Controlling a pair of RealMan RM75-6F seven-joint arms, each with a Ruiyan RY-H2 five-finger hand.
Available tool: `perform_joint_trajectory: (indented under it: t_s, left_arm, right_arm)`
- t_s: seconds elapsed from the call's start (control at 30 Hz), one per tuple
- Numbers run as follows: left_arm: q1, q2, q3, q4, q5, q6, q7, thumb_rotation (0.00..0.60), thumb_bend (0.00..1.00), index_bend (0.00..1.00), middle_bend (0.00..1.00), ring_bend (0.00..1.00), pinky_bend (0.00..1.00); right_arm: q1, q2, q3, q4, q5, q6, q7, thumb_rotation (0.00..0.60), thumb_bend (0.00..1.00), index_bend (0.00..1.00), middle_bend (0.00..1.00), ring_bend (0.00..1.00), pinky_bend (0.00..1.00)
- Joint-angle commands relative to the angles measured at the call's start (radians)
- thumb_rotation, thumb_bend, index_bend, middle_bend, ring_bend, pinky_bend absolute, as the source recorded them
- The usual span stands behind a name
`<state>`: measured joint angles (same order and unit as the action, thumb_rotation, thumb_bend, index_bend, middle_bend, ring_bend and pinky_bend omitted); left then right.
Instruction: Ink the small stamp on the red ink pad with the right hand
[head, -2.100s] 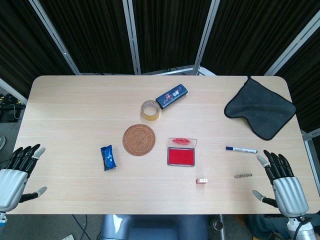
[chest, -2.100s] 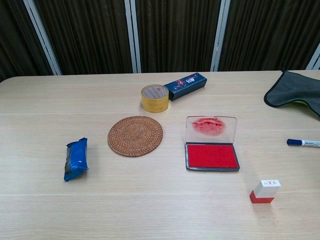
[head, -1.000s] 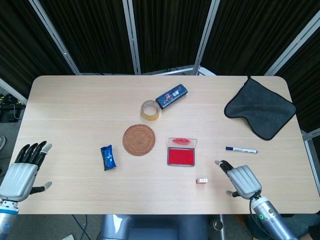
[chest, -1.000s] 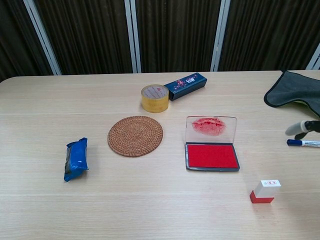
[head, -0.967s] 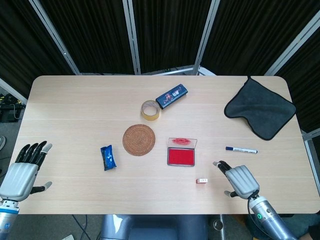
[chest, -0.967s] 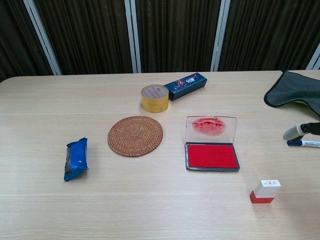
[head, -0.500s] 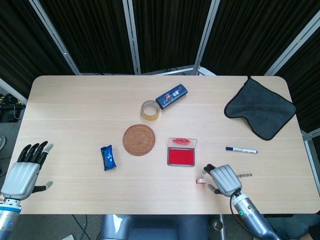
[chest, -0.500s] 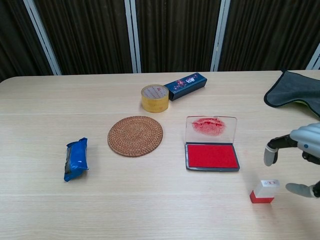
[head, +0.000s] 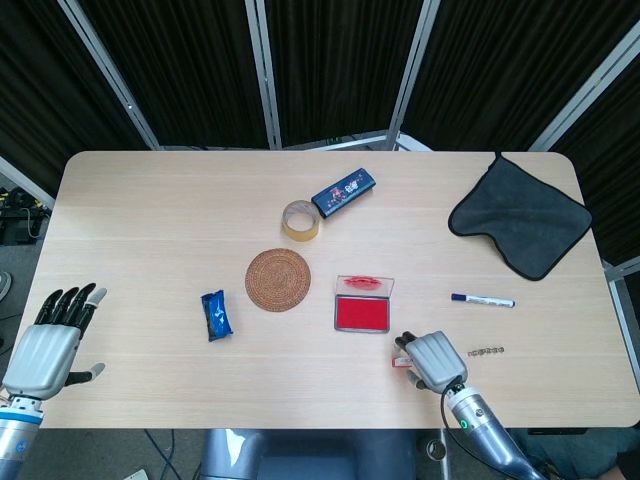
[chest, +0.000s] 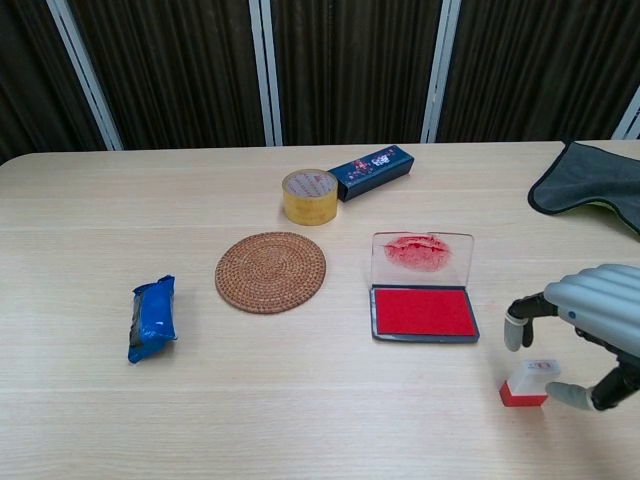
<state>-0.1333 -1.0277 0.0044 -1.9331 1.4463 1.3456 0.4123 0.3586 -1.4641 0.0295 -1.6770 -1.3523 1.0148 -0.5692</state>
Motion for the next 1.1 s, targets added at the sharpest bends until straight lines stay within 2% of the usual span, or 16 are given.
perform_joint_trajectory:
  t_s: [0.03,0.53,0.67,0.83,1.1]
  left_arm:
    - [0.000,0.000,0.002,-0.001,0.001,0.001,0.002,0.600,0.00,0.00,0.00,0.00,0.00]
    - [-0.001,0.001,0.011,-0.006,0.002,0.005,0.002,0.600,0.00,0.00,0.00,0.00,0.00]
    - [-0.002,0.001,0.013,-0.007,0.002,0.005,0.003,0.600,0.00,0.00,0.00,0.00,0.00]
    - [-0.003,0.001,0.014,-0.007,0.001,0.006,0.003,0.600,0.00,0.00,0.00,0.00,0.00]
    - [-0.004,0.001,0.015,-0.007,0.001,0.009,0.002,0.600,0.00,0.00,0.00,0.00,0.00]
  right_arm:
    - [0.004,-0.014,-0.005,0.017,0.011,0.003,-0.011,0.600,0.25,0.38,0.38,1.00,1.00]
    - [0.023,-0.033,-0.020,0.041,0.046,0.010,-0.029,0.600,0.28,0.42,0.44,1.00,1.00]
    - [0.028,-0.037,-0.022,0.041,0.050,0.014,-0.028,0.600,0.32,0.45,0.47,1.00,1.00]
    - [0.032,-0.046,-0.027,0.049,0.040,0.022,-0.022,0.600,0.34,0.52,0.54,1.00,1.00]
    - [0.040,-0.034,-0.028,0.047,-0.005,0.049,0.021,0.600,0.36,0.55,0.57,1.00,1.00]
